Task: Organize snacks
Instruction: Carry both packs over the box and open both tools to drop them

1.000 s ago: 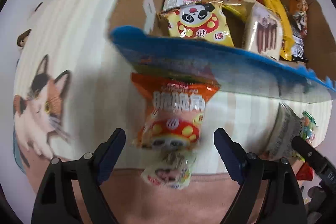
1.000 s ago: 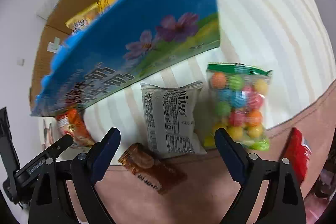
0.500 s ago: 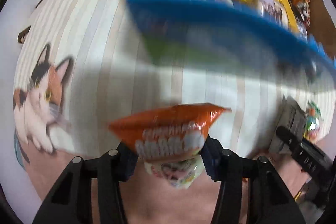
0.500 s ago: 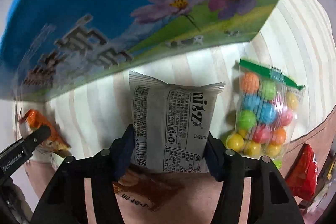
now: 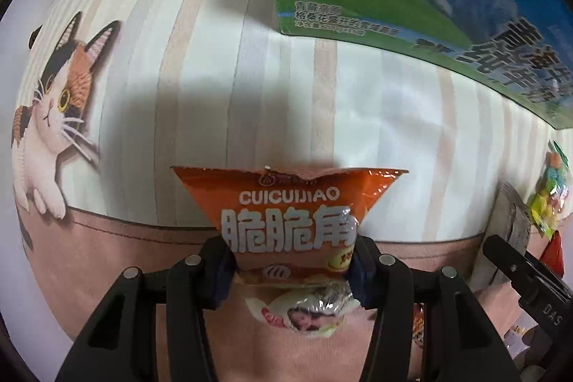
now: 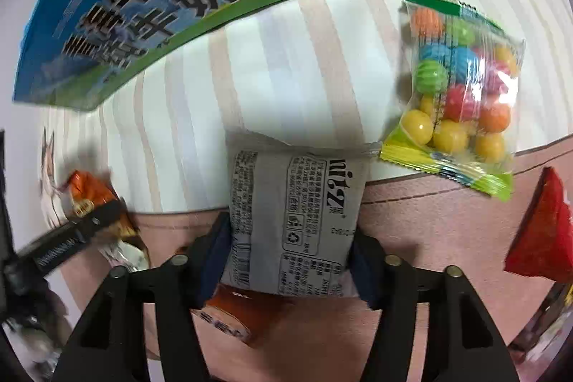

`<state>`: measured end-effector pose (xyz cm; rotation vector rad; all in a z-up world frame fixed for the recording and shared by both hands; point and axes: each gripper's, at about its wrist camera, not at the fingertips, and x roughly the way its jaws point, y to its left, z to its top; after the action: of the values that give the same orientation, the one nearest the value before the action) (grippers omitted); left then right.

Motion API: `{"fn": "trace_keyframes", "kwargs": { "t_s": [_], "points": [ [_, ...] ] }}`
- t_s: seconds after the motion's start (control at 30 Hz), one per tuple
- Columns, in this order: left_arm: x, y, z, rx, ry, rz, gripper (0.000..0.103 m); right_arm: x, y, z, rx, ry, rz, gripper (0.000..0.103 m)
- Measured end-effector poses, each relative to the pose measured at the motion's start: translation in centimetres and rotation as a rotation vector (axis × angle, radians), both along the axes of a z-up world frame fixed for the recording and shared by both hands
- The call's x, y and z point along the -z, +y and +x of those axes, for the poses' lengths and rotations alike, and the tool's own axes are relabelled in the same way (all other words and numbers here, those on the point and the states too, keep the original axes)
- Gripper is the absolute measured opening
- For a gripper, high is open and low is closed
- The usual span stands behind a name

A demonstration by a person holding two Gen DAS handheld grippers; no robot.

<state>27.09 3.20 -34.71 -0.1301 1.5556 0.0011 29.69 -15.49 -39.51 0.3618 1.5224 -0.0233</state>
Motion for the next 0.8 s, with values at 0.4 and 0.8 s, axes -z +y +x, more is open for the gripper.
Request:
{"fn": "trace_keyframes", "kwargs": {
  "t_s": [0.4,0.8],
  "points": [
    [-3.8,-0.1,-0.9,-0.009,-0.070,-0.013,0.046,1.4,1.1,0.1,-0.016,-0.055,-0.054,0.056],
    [-14.5,0.3,-2.5,0.026,-0.218,-0.112,0.046,-5.8,3.0,-1.0,-0.035,-0.171,0.084,0.054]
  ]
}}
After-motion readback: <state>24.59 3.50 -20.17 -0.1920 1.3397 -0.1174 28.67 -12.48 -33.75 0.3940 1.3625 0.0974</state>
